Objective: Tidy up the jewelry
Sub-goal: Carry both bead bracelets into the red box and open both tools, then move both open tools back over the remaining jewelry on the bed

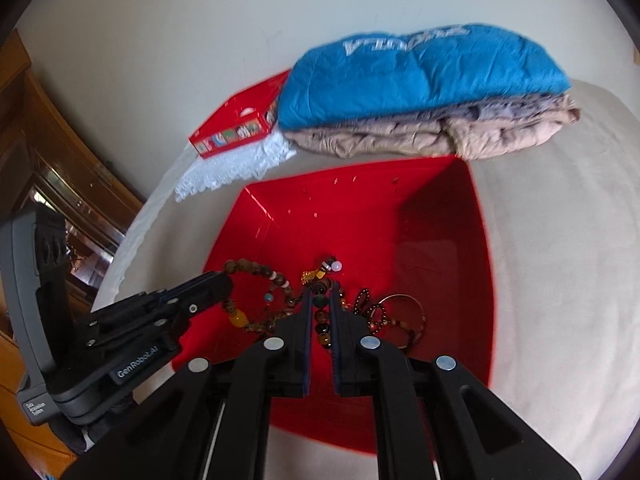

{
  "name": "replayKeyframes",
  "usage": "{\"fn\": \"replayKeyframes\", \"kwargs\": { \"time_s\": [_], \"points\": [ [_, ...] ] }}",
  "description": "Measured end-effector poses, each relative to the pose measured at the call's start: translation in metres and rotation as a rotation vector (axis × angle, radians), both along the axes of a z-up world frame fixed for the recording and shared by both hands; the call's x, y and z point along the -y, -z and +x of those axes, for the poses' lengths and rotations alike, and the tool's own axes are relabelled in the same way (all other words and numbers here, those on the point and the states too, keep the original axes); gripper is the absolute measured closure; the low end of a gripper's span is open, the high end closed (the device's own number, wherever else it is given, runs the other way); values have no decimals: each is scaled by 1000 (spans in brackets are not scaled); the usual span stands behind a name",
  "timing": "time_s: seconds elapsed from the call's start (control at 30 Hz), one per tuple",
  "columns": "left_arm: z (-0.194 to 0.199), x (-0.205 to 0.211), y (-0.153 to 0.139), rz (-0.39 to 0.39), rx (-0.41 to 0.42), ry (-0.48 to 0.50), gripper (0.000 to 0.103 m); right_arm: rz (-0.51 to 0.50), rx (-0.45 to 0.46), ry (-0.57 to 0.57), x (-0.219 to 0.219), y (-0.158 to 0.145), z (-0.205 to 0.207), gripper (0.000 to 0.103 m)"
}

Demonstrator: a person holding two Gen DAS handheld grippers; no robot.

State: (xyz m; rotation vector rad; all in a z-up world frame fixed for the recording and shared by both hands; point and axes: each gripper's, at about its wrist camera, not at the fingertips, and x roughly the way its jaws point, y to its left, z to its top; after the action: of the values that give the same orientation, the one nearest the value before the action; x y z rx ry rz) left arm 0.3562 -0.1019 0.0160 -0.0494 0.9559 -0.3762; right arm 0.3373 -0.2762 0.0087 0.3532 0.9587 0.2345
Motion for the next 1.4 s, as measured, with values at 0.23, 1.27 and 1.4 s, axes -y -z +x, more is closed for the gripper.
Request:
{"fn": "replayKeyframes", "kwargs": {
  "time_s": [0.23,1.27,1.4],
  "points": [
    [7,6,16,33,-36,16,91,-41,-43,28,10,20,8,91],
    [-145,-55,-25,147,129,-95,8,-210,-36,4,-9,-3,-146,4],
    [-172,-63,-11,160,98,-83,8,-195,-38,-38,-17,6,-177,4]
  ]
}}
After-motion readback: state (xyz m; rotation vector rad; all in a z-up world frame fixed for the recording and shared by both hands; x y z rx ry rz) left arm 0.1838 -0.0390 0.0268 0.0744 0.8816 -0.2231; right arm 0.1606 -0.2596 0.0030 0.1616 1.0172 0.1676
